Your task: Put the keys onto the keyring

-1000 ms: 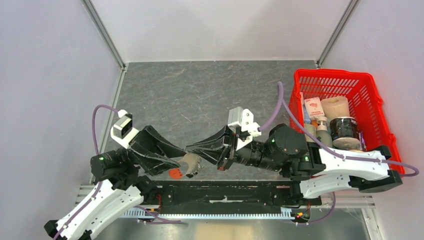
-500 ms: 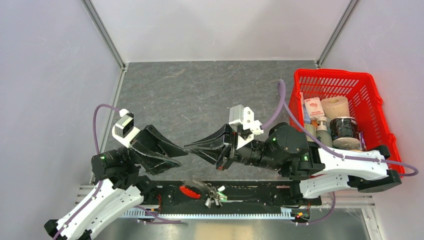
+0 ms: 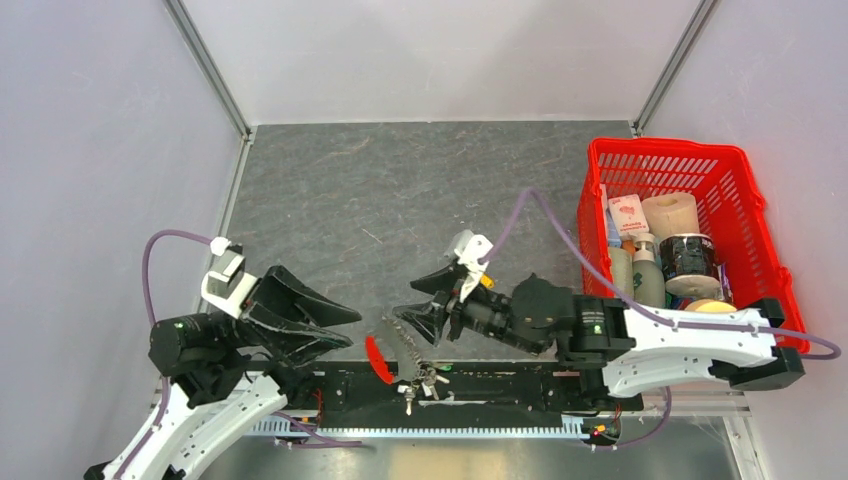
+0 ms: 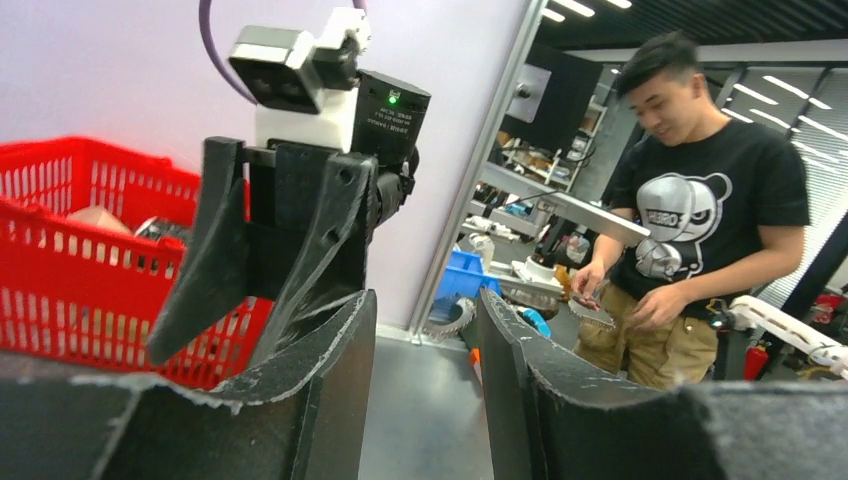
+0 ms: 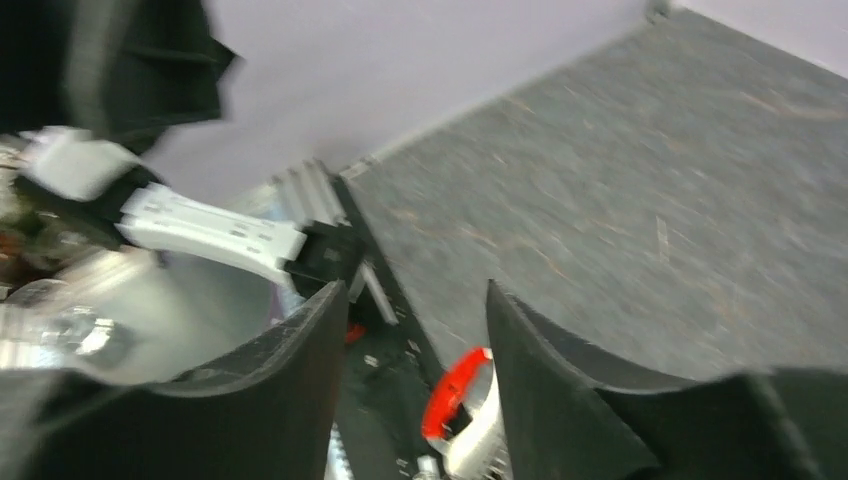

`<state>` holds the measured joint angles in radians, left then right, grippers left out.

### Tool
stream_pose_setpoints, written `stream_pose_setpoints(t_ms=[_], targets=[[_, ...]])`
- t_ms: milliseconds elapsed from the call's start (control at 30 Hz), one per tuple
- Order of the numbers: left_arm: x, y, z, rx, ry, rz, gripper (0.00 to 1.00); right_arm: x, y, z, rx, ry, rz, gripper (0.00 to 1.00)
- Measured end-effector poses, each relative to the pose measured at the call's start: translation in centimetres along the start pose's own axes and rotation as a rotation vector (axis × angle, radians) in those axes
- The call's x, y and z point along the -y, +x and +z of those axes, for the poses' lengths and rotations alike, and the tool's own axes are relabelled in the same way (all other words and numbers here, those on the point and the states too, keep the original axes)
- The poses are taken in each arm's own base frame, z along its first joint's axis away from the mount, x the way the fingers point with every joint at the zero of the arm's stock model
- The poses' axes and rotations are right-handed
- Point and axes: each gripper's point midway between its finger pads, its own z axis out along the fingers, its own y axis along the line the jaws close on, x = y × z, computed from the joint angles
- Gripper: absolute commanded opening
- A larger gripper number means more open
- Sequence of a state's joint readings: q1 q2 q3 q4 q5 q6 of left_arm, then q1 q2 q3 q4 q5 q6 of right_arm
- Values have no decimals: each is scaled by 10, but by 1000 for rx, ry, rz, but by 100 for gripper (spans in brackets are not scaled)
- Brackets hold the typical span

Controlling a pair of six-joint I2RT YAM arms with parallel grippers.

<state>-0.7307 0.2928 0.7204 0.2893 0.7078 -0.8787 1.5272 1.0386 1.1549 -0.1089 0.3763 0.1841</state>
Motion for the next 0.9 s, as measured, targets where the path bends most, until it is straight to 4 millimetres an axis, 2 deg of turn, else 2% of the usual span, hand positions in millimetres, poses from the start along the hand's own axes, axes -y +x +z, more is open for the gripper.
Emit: stream_pose_setpoints(t_ms=[100,233,333,400,500,567,667,900], targets=[[-10,8,-2,-31,-39,-12,48,27,35,9,-86,110,54,71],[-20,17,-4,-58,-83,-42,48,81,79,36,-193,289,199,70],[-24,20,-5,-64,-106,-58,48,120,128,56,-334,404,257,71],[-26,22,-7,-72,-122,-65,49,133,164,68,-445,448,267,69],[-24,25,-13,-73,-139,-59,49,133,208,82,-589,448,271,61],[-21,24,-17,-66,-149,-45,49,130,230,87,-655,435,274,55],[-18,24,-21,-70,-155,-27,49,125,253,91,-722,405,283,50],[-25,32,-25,-103,-185,-8,49,116,286,97,-802,331,289,50]])
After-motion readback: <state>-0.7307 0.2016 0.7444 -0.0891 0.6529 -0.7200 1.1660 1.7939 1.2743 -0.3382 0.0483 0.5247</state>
